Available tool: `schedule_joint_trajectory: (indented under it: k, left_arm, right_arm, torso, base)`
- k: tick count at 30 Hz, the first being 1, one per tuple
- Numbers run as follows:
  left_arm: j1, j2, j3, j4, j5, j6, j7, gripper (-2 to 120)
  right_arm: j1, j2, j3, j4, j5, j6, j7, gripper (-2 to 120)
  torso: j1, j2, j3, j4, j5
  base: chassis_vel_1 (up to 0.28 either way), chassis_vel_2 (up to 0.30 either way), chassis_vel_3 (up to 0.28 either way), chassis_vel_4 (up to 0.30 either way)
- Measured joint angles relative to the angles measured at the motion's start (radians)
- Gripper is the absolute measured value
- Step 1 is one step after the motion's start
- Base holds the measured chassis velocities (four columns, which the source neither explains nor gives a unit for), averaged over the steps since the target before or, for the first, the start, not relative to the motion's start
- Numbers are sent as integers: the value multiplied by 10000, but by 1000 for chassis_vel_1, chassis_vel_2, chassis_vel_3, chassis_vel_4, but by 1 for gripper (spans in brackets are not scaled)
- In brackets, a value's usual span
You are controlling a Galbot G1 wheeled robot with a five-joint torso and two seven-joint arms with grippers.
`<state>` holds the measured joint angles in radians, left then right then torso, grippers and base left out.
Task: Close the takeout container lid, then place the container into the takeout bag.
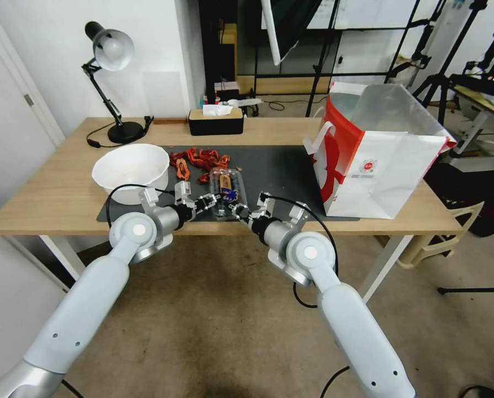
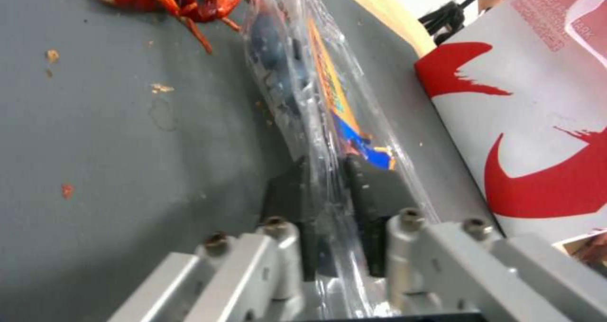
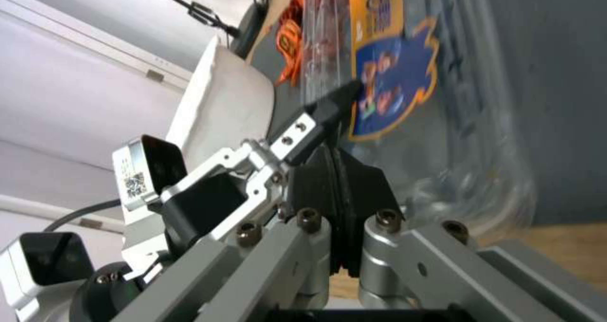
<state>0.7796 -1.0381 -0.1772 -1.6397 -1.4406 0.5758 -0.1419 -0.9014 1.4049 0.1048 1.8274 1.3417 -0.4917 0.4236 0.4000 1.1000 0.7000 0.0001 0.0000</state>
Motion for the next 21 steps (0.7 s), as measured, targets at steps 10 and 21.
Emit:
schedule_joint_trajectory:
  k: [10,21]
  left_arm:
    - [-28,1,21,47,1,-118,35,0]
    - [-29,-74,16,59,8,-501,252,0]
  right_arm:
    - [-282,-440,72,617,-749,114,-217,0]
    - [-1338,-1433,341,1597,-4407,1305,-2108,0]
  torso:
    - [0,0,-1,0,1]
    - [0,0,-1,0,0]
  base:
    - [0,0,0,0]
    - [0,0,0,0]
